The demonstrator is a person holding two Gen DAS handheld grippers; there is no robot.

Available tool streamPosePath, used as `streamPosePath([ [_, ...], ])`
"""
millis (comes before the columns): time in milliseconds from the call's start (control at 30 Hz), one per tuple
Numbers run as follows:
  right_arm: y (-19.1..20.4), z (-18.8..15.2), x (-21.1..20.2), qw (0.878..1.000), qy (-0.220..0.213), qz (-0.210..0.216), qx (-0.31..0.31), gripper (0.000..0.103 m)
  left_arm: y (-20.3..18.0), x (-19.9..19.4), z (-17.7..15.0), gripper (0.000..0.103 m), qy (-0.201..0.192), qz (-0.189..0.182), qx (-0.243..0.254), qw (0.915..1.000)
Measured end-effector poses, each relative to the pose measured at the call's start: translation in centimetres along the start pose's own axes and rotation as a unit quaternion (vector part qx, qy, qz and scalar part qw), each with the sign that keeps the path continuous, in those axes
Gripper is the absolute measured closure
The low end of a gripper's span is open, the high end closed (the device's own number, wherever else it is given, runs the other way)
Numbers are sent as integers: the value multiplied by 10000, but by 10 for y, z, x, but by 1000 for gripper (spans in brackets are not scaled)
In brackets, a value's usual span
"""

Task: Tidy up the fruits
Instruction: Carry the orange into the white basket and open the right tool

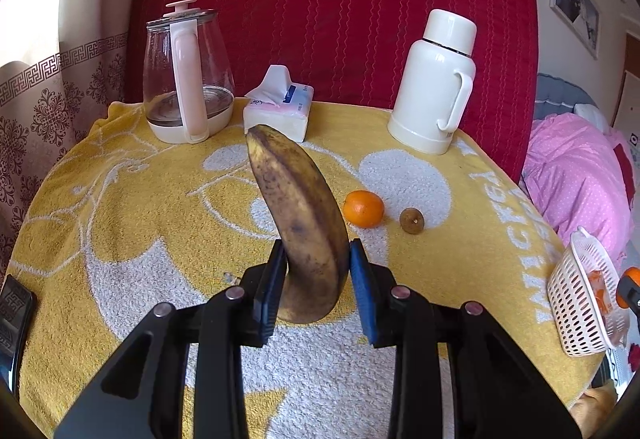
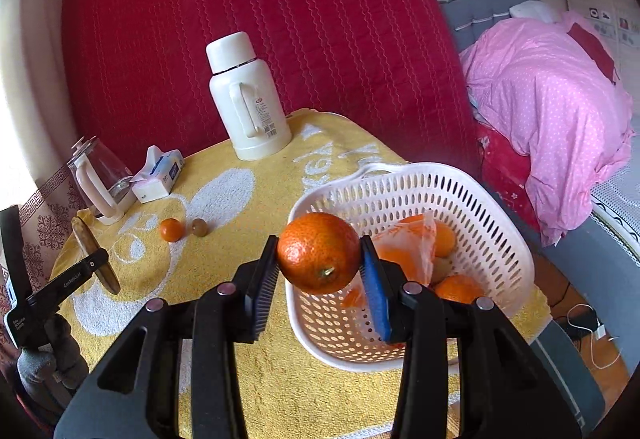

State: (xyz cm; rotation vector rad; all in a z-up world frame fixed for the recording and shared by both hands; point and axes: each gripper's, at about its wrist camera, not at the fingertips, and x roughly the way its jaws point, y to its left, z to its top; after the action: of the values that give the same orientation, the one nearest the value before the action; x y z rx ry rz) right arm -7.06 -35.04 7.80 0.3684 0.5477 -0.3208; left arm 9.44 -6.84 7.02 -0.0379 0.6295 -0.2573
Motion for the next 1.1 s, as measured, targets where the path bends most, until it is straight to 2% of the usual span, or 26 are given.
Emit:
streamPosePath([
  [133, -18, -6, -4, 9996, -11, -150, 239, 53, -3, 0, -1, 71, 9, -13, 49, 10000],
  [667, -51, -18, -24, 9962, -245, -724, 413, 52, -11, -2, -1, 71, 31, -108, 135, 9998],
  [900, -56, -16, -35, 9958, -370, -799, 267, 51, -32, -17, 3, 71, -9, -383, 251, 9990],
  [1100, -64, -12, -46, 9953, -476, -823, 158, 51, -68, -36, 4, 71, -113, -694, 515, 9962],
])
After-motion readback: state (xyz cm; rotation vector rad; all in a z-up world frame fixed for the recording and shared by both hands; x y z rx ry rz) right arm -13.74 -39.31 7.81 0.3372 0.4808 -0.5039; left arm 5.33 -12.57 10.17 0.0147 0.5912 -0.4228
